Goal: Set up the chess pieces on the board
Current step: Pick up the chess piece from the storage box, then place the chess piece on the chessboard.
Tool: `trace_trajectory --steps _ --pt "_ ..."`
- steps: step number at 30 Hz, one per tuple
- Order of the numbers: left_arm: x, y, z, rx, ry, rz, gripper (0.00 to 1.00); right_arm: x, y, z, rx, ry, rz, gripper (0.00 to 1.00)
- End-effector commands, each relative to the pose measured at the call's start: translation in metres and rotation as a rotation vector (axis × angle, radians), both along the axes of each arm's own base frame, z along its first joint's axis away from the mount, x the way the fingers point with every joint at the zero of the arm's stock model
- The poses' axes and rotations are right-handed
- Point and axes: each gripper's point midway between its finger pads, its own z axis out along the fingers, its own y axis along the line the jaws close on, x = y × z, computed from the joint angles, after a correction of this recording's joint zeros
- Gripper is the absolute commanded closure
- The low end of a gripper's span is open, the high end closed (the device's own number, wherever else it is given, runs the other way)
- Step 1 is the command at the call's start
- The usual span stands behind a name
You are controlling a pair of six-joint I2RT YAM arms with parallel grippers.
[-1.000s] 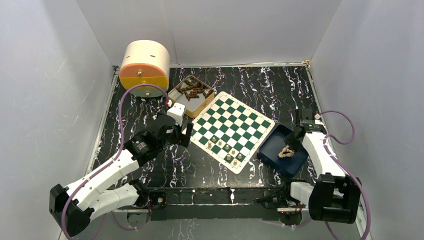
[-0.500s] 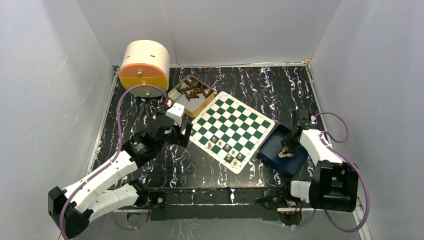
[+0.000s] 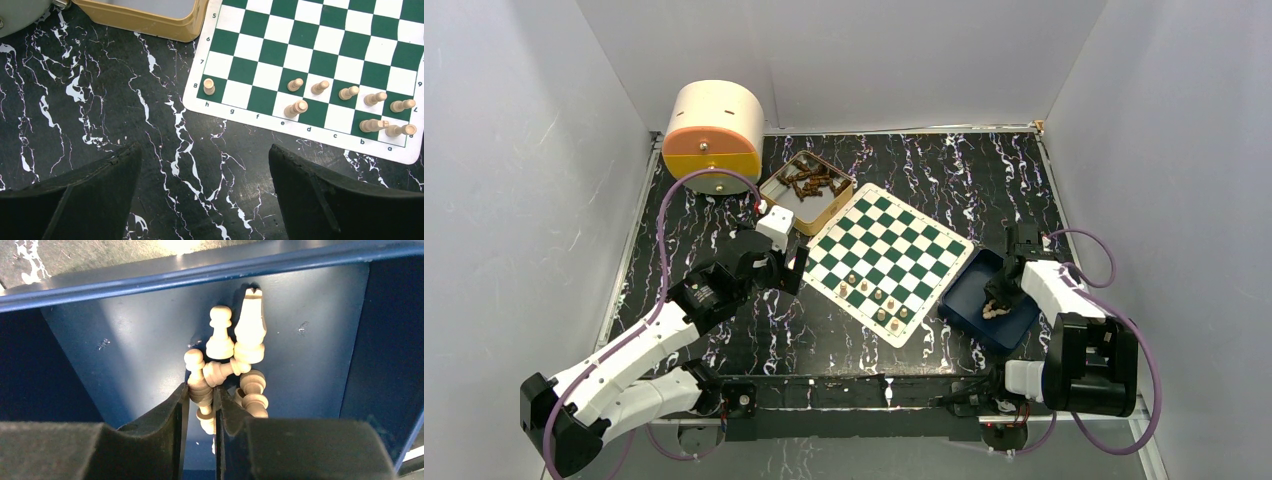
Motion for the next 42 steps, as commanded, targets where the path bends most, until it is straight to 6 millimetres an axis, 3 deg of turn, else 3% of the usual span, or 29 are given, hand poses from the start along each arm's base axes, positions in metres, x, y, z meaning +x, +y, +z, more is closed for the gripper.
trace_trajectory --steps 1,8,15,26,33,42 --pt "0.004 0.002 0.008 -0.003 -0.029 0.014 0.07 0.010 -0.003 0.006 -0.015 -0.055 0.030 0.74" --pt "0.004 0.002 0.006 -0.002 -0.022 0.019 0.07 0.025 -0.007 0.031 -0.056 -0.113 0.105 0.77" --pt "0.003 -0.006 0.006 -0.070 -0.004 0.030 0.09 0.045 -0.003 0.079 -0.077 -0.240 0.225 0.77" --pt "0.000 -0.045 0.035 -0.269 0.126 0.021 0.14 0.059 0.056 0.143 -0.019 -0.505 0.577 0.78" --pt "-0.004 -0.073 0.052 -0.340 0.192 -0.062 0.16 0.049 0.049 0.141 -0.059 -0.483 0.557 0.78" --pt "-0.011 -0.109 0.065 -0.446 0.326 -0.130 0.21 0.044 0.086 0.164 0.058 -0.618 0.763 0.77"
